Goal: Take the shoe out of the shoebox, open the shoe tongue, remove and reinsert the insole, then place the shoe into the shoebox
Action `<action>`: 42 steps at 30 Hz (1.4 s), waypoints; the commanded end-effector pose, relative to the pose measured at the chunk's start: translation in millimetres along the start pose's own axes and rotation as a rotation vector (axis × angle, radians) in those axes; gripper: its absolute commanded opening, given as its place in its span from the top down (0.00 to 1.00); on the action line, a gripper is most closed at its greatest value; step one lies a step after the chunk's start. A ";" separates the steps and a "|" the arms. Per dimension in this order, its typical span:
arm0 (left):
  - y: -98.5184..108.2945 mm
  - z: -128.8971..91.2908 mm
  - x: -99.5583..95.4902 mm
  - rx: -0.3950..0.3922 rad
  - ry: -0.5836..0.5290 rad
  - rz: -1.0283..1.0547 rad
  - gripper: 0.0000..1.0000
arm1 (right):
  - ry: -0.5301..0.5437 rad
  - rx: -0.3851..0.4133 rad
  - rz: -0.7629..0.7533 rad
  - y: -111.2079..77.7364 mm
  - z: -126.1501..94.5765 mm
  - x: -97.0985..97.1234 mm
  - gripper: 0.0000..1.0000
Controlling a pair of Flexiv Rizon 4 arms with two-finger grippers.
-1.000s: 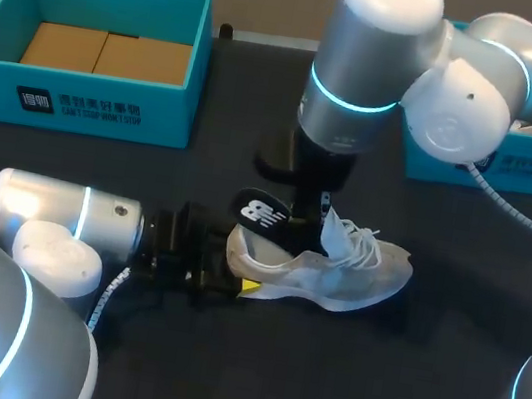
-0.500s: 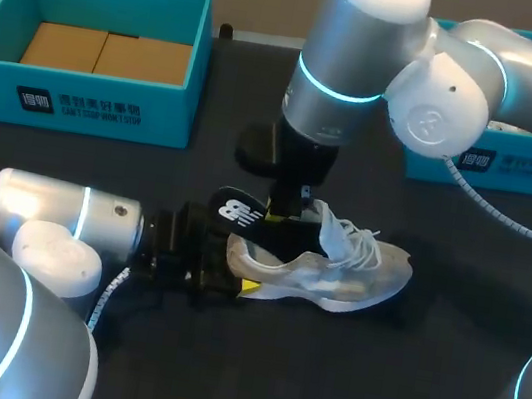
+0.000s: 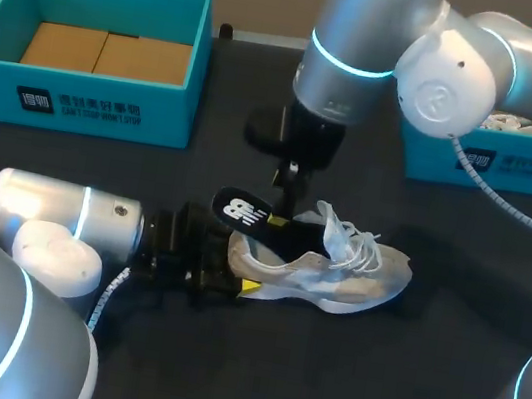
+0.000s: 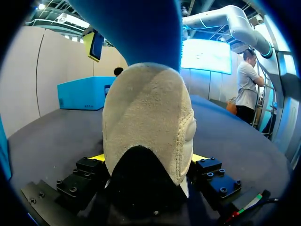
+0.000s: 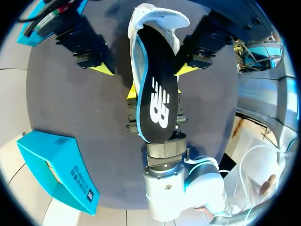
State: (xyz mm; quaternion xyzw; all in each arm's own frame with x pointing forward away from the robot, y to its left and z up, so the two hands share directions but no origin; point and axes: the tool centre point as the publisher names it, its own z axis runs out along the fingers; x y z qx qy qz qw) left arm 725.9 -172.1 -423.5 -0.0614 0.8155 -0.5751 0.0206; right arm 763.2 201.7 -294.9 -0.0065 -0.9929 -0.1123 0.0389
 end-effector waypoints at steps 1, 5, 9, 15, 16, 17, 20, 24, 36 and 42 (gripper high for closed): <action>1.6 0.3 0.7 0.000 -0.002 0.000 1.00 | -0.003 -0.002 -0.001 -0.8 0.8 1.3 0.00; 1.6 0.3 0.7 0.000 -0.002 0.000 1.00 | -0.003 -0.002 -0.001 -0.8 0.8 1.3 0.00; 1.6 0.3 0.7 0.000 -0.002 0.000 1.00 | -0.003 -0.002 -0.001 -0.8 0.8 1.3 0.00; 1.6 0.3 0.7 0.000 -0.002 0.000 1.00 | 0.138 -0.079 0.030 3.0 -5.1 1.0 0.00; 1.6 0.3 0.7 0.000 -0.002 0.000 1.00 | 0.163 -0.106 0.032 4.1 -7.1 1.7 0.00; 1.6 0.3 0.7 0.000 -0.002 0.000 1.00 | 0.176 -0.126 0.036 4.7 -8.8 2.5 0.00; 1.6 0.3 0.7 0.000 -0.002 0.000 1.00 | 0.227 -0.169 0.047 5.5 -14.5 5.8 0.00; 1.6 0.3 0.7 0.000 -0.002 0.000 1.00 | 0.249 -0.191 0.071 2.8 -18.8 8.5 0.00; 1.6 0.3 0.7 0.000 -0.002 0.000 1.00 | 0.457 -0.275 0.080 0.6 1.6 17.4 0.00; 1.6 0.3 0.7 0.000 -0.002 0.000 1.00 | 0.511 -0.320 0.117 -3.5 12.2 22.1 0.00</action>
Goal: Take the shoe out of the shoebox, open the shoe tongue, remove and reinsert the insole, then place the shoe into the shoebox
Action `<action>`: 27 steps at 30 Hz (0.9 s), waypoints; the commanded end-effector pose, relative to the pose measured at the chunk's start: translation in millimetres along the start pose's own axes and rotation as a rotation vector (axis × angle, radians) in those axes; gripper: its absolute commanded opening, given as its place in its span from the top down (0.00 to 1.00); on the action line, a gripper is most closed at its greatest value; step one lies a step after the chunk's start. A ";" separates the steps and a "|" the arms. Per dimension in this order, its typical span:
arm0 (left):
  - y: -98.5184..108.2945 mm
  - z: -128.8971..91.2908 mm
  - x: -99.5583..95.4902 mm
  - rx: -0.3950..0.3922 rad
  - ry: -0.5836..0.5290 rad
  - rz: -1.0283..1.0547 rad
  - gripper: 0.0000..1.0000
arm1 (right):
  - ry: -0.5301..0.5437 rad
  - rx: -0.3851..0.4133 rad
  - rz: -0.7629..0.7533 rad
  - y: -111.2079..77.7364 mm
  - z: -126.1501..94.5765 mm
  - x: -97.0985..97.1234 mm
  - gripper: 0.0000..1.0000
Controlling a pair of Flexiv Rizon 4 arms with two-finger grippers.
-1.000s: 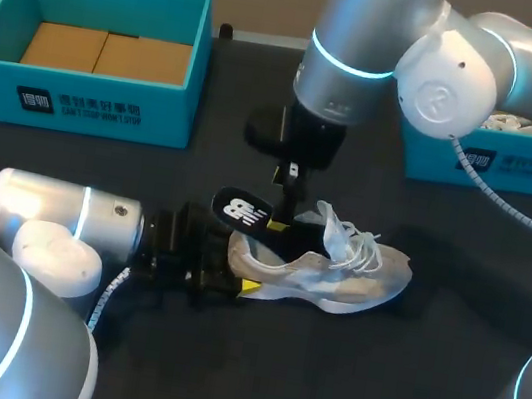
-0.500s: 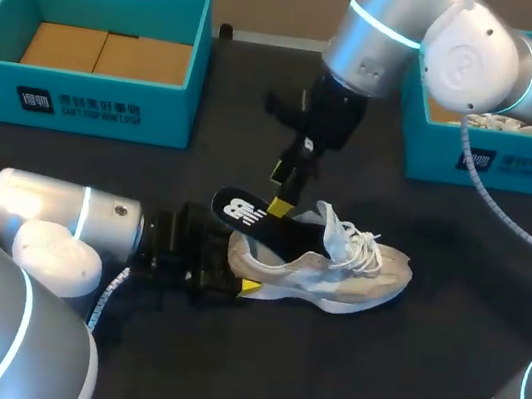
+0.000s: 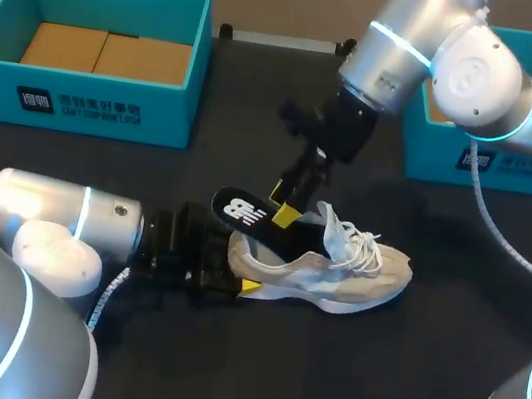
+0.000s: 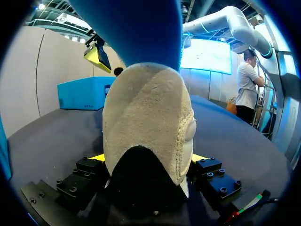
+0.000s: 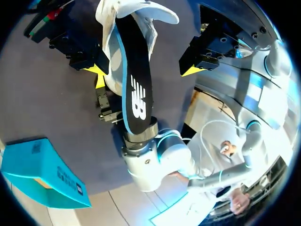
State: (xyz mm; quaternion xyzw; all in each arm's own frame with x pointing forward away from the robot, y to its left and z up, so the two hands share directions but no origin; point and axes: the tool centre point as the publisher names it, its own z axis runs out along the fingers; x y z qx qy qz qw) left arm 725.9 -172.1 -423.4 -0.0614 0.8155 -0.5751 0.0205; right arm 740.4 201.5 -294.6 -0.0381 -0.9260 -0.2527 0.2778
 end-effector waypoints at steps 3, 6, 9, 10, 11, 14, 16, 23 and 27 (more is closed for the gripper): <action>1.6 0.3 0.6 0.000 -0.002 0.000 1.00 | 0.054 -0.030 0.008 -6.5 10.4 -4.2 0.00; 1.6 0.3 0.6 0.000 -0.002 0.000 1.00 | 0.085 -0.027 0.004 -5.1 13.0 -2.1 0.00; 1.6 0.3 0.6 0.000 -0.002 0.000 1.00 | 0.106 -0.025 0.000 -3.6 15.3 0.1 0.00; 1.6 0.3 0.6 0.000 -0.002 0.000 1.00 | 0.110 -0.025 -0.001 -2.7 15.7 1.0 0.00; 1.6 0.3 0.6 0.000 -0.002 0.000 1.00 | 0.113 -0.025 -0.002 -2.0 15.7 1.7 0.00; 1.6 0.3 0.6 0.000 -0.002 0.000 1.00 | 0.128 -0.014 -0.001 0.2 16.0 4.2 0.00; 1.6 0.3 0.6 0.000 -0.002 0.000 1.00 | 0.143 -0.013 -0.004 0.5 19.3 3.9 0.00; 1.6 0.3 0.6 0.000 -0.002 0.000 1.00 | 0.174 0.001 0.007 -3.0 27.5 3.5 0.10; 1.6 0.3 0.6 0.000 -0.002 0.000 1.00 | 0.180 0.001 0.005 -3.5 28.9 2.8 0.36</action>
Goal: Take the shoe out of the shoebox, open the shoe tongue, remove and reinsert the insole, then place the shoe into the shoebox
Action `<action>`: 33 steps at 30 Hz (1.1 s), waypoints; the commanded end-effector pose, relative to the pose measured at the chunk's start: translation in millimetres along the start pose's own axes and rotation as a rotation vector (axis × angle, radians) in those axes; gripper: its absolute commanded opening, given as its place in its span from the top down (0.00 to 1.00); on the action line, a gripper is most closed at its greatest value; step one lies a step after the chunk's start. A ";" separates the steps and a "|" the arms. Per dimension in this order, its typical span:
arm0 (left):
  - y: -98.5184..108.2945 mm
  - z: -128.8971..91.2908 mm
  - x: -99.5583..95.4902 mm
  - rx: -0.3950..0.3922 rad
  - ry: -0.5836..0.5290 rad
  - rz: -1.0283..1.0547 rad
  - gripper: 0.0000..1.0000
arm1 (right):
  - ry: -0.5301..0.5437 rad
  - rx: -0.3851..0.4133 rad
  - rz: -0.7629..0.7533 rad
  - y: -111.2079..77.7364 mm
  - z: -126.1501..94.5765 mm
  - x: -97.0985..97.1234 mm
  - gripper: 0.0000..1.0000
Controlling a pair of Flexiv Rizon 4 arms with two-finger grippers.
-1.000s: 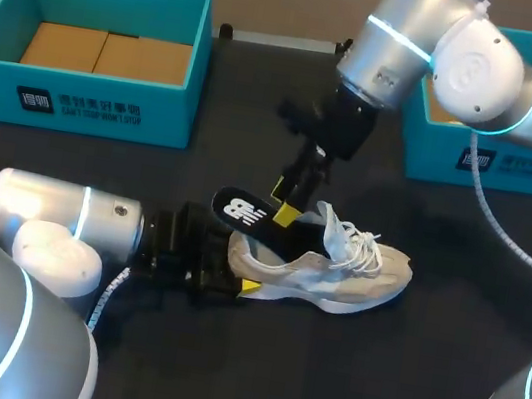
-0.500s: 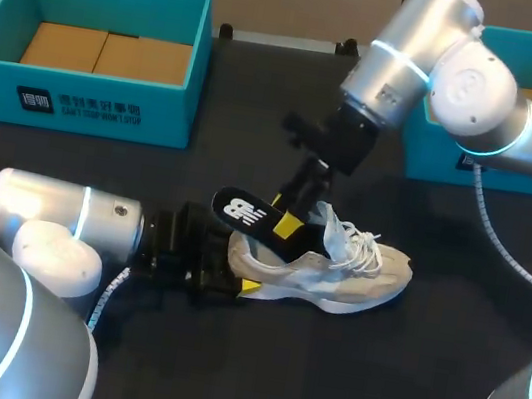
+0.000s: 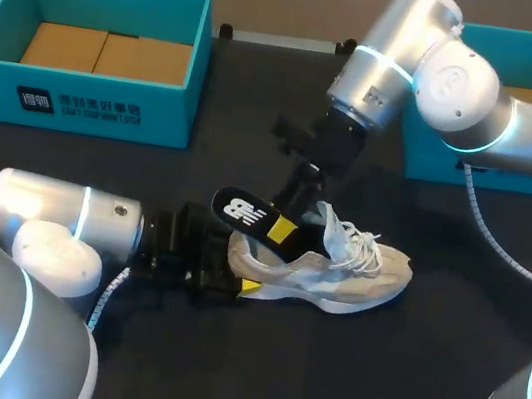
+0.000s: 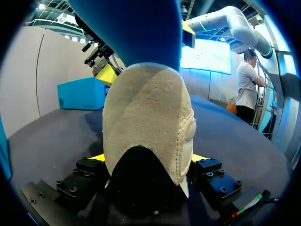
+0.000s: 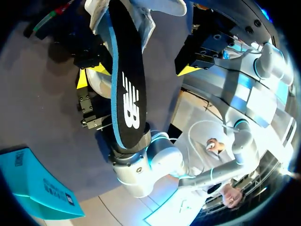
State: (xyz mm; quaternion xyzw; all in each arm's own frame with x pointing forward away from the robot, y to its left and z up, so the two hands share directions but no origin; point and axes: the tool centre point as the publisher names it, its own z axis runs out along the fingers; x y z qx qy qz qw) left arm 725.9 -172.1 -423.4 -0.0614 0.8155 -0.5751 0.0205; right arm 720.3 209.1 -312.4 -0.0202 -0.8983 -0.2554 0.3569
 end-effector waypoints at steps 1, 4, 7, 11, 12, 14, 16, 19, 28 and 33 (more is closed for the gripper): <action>1.6 0.3 0.7 0.000 -0.002 0.000 1.00 | 0.009 0.004 -0.004 2.4 1.9 -4.8 0.42; 1.6 0.3 0.7 0.000 -0.002 0.000 1.00 | 0.017 0.008 -0.011 2.7 2.4 -6.5 0.51; 1.6 0.3 0.7 0.000 -0.002 0.000 1.00 | 0.027 0.013 -0.016 2.8 3.4 -8.5 0.55; 1.6 0.3 0.7 0.000 -0.002 0.000 1.00 | 0.045 0.019 -0.024 2.7 5.2 -12.0 0.59; 1.6 0.3 0.7 0.000 -0.002 0.000 1.00 | 0.047 0.019 -0.025 2.7 5.8 -12.6 0.60; 1.6 0.3 0.7 0.000 -0.002 0.000 1.00 | 0.053 0.020 -0.025 2.6 6.8 -13.8 0.62; 1.6 0.3 0.7 0.000 -0.002 0.000 1.00 | 0.062 0.022 -0.028 2.6 7.6 -15.4 0.65; 1.6 0.3 0.7 0.000 -0.002 0.000 1.00 | 0.074 0.029 -0.036 3.3 8.3 -18.3 0.75; 1.6 0.3 0.7 0.000 -0.002 0.000 1.00 | 0.090 0.050 -0.066 8.4 4.6 -22.2 1.00; 1.6 0.3 0.7 0.000 -0.002 0.000 1.00 | 0.060 0.029 -0.105 15.0 -3.3 -18.8 1.00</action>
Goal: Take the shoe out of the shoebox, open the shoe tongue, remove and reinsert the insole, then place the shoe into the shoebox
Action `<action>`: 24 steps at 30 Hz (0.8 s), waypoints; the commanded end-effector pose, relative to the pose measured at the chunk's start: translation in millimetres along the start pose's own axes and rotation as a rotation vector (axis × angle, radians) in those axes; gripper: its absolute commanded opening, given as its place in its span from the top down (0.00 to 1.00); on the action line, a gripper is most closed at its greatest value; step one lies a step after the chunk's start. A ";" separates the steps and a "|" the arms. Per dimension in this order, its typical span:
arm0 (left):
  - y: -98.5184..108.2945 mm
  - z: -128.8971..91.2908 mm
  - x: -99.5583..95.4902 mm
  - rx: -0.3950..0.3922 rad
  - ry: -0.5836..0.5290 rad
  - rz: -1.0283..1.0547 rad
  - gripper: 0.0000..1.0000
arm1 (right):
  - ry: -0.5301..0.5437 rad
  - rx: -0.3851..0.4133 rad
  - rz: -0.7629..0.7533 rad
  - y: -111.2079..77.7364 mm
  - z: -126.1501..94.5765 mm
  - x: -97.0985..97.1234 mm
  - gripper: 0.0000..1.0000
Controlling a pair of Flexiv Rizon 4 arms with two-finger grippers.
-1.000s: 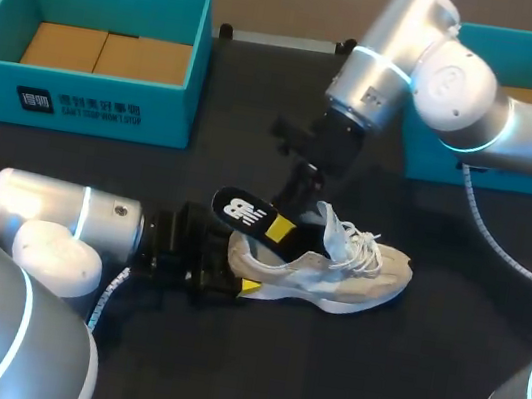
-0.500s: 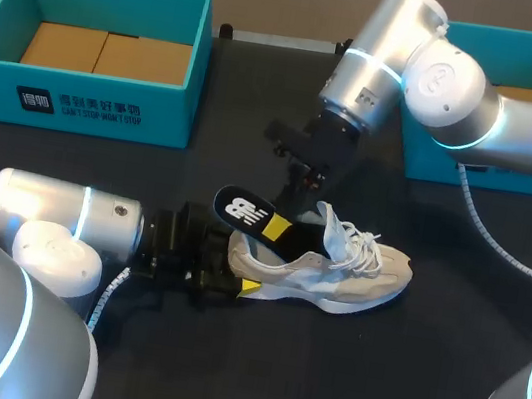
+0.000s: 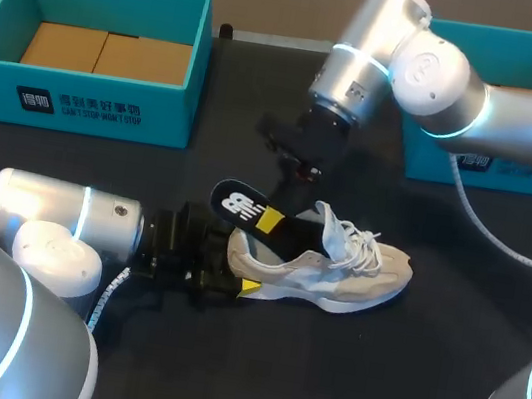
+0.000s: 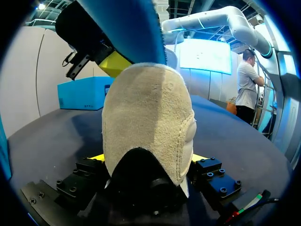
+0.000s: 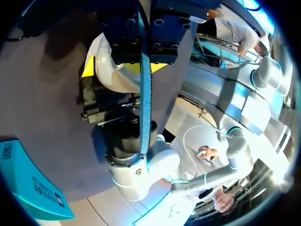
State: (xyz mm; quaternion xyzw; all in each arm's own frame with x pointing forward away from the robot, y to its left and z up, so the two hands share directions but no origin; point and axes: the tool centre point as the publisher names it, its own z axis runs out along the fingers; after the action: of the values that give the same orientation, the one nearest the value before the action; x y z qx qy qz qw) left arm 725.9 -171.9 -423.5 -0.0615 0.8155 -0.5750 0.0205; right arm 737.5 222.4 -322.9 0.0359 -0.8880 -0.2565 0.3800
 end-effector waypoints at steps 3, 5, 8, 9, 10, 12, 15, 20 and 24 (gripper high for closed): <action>1.5 0.5 0.7 0.001 -0.002 0.000 1.00 | -0.060 -0.007 -0.031 11.5 -12.2 6.8 1.00; 1.5 0.5 0.7 0.001 -0.002 0.000 1.00 | -0.097 -0.034 -0.055 16.2 -16.8 8.7 1.00; 1.5 0.5 0.7 0.001 -0.002 0.000 1.00 | -0.173 -0.083 -0.095 26.5 -26.8 12.0 1.00; 1.5 0.5 0.7 0.001 -0.002 0.000 1.00 | -0.204 -0.098 -0.108 30.8 -30.7 12.7 1.00; 1.5 0.5 0.7 0.001 -0.002 0.000 1.00 | -0.227 -0.113 -0.120 34.1 -33.7 13.1 1.00; 1.5 0.5 0.7 0.001 -0.002 0.000 1.00 | -0.259 -0.124 -0.127 38.6 -38.0 13.4 1.00; 1.5 0.5 0.7 0.001 -0.002 0.000 1.00 | -0.341 -0.189 -0.148 47.1 -45.8 14.2 1.00; 1.5 0.5 0.7 0.001 -0.002 0.000 1.00 | -0.459 -0.279 -0.183 59.1 -59.1 16.5 1.00; 1.5 0.5 0.7 0.001 -0.002 0.000 1.00 | -0.559 -0.330 -0.216 71.0 -71.5 17.5 1.00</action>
State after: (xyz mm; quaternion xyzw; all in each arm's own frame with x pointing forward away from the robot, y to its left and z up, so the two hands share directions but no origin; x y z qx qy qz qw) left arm 726.0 -172.0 -423.4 -0.0615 0.8155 -0.5751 0.0205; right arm 791.6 254.8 -240.2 0.0390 -0.8861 -0.4233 0.1846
